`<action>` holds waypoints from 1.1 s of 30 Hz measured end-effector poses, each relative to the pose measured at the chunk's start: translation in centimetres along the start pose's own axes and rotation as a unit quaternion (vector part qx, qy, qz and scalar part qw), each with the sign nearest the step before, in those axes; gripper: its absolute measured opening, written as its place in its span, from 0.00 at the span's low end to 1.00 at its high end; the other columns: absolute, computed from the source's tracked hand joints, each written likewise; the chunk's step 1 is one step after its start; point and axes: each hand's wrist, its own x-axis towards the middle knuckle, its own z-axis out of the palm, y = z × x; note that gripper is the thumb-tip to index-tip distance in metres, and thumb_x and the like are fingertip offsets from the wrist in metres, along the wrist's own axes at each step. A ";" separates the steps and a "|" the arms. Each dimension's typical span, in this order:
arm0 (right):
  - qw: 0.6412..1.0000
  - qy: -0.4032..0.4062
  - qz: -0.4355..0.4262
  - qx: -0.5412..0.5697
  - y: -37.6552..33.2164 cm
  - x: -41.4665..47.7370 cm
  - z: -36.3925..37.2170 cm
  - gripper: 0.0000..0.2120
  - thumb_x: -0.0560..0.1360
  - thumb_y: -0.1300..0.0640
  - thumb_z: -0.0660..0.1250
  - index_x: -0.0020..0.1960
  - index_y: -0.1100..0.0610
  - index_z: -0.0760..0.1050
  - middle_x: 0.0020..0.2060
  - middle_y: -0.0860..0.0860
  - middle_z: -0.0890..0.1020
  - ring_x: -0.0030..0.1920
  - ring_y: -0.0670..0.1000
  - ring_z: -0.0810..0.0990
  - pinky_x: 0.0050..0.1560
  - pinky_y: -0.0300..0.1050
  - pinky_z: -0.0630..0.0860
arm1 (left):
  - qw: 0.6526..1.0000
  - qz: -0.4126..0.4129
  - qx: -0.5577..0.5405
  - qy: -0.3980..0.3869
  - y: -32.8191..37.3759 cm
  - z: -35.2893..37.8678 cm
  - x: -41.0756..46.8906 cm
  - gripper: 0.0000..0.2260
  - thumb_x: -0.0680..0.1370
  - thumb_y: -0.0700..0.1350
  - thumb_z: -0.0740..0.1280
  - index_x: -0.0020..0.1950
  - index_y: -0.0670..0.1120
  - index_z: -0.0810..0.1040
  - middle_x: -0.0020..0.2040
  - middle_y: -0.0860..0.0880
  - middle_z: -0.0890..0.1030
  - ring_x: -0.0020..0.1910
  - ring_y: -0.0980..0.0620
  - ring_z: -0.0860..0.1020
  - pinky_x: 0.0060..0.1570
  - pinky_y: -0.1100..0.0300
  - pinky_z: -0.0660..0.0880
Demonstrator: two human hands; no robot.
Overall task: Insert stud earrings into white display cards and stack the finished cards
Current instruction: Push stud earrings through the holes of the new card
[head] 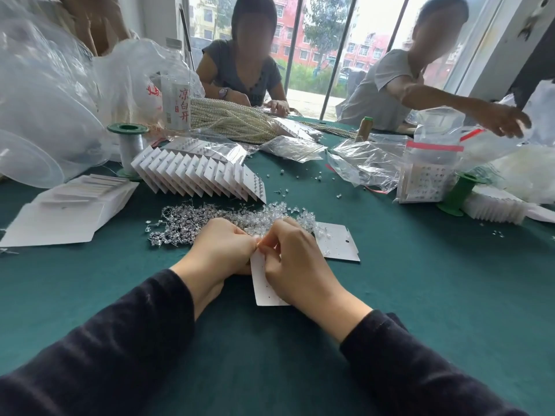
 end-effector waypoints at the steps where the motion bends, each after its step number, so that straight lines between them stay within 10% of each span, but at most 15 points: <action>1: 1.000 0.006 -0.001 -0.005 0.1 0.0 -0.1 0.06 0.71 0.63 0.64 0.37 0.57 0.70 0.37 0.50 0.73 0.37 0.49 0.70 0.35 0.27 0.63 | 1.000 -0.002 -0.008 0.000 0.0 0.0 0.0 0.11 0.75 0.37 0.66 0.45 0.27 0.78 0.40 0.32 0.80 0.33 0.44 0.80 0.38 0.49 0.81; 12: 0.996 0.068 -0.028 -0.057 -0.1 -0.1 -0.2 0.02 0.69 0.60 0.66 0.37 0.57 0.75 0.36 0.49 0.76 0.37 0.51 0.75 0.40 0.40 0.67 | 1.000 0.002 -0.017 0.017 0.2 -0.1 -0.2 0.08 0.72 0.34 0.67 0.42 0.26 0.78 0.36 0.36 0.78 0.29 0.45 0.79 0.30 0.53 0.80; 24: 0.996 0.032 -0.048 -0.072 -0.4 -0.3 -0.3 0.05 0.71 0.60 0.63 0.38 0.60 0.76 0.39 0.53 0.78 0.40 0.54 0.77 0.42 0.47 0.73 | 0.997 0.025 0.044 0.052 -0.1 0.0 -0.3 0.13 0.68 0.39 0.68 0.37 0.27 0.76 0.32 0.37 0.77 0.33 0.45 0.77 0.45 0.38 0.77; 33: 0.993 0.082 -0.076 -0.027 -0.4 -0.1 -0.5 0.03 0.71 0.62 0.64 0.38 0.60 0.75 0.38 0.51 0.77 0.38 0.52 0.75 0.41 0.46 0.72 | 0.998 0.028 -0.048 0.014 1.0 -0.2 -1.2 0.08 0.74 0.38 0.66 0.36 0.37 0.77 0.32 0.40 0.78 0.26 0.51 0.77 0.27 0.62 0.78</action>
